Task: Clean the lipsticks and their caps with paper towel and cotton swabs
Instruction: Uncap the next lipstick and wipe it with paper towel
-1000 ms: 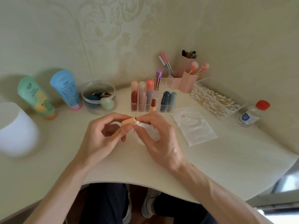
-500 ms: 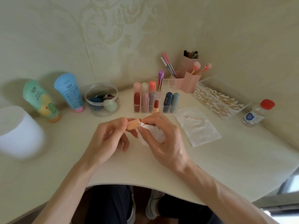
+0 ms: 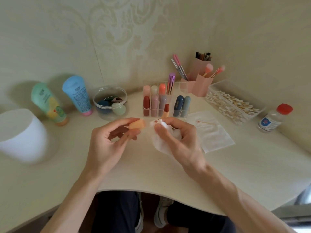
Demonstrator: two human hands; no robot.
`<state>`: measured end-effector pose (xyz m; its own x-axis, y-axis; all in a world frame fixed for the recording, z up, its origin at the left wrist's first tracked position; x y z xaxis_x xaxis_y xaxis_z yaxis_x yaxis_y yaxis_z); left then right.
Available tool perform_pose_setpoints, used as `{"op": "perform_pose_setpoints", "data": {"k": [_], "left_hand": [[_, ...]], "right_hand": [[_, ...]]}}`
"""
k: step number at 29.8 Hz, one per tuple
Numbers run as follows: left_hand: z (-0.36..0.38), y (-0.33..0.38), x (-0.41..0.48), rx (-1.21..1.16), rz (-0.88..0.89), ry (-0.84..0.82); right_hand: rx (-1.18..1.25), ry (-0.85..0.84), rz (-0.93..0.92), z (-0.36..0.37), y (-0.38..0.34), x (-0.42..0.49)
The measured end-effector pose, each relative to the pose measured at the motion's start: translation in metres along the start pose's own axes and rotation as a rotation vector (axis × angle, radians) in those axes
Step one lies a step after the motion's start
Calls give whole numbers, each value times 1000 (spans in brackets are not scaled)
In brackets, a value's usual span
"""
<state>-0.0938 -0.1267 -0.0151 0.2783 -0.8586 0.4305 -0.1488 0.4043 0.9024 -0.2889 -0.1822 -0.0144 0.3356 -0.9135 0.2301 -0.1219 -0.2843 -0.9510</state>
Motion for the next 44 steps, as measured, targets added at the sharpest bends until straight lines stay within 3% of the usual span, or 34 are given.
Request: {"op": "perform_pose_setpoints", "data": {"k": [4,8,15,22,30,35,40,44], "left_hand": [[1,-1,0,-109,-43,-9],[3,-5,0,-130,-70,-26],[7,-3,1,-23,8,-156],[8,3,-2,101,117,-178],[15,11,-9,345,368,-131],[-7,10,-2,235,260,63],[-3,-11,6,363,148,-25],[-6,-21,10,529,129,-55]], "right_hand": [[14,63,21,-9,1,1],[-40,13,3,-4,-1,0],[-108,-26,-65,0,-2,1],[-228,-56,-49,2,1,0],[-146,-145,268,-2,16,3],[-169,-176,350,-11,21,3],[-440,-210,142,-13,20,8],[-518,-190,97,-12,18,10]]}}
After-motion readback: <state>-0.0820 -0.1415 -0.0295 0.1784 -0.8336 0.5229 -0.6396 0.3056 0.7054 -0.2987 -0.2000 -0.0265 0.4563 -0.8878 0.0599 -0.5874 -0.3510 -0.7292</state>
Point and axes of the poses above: each hand's wrist, its own x-axis towards the middle knuckle, its own z-axis out of the palm, y = z × x, the point moved 4 cm from there along x, towards the middle knuckle, and after that the axes turned 10 degrees about -x, right-handed, at the moved point
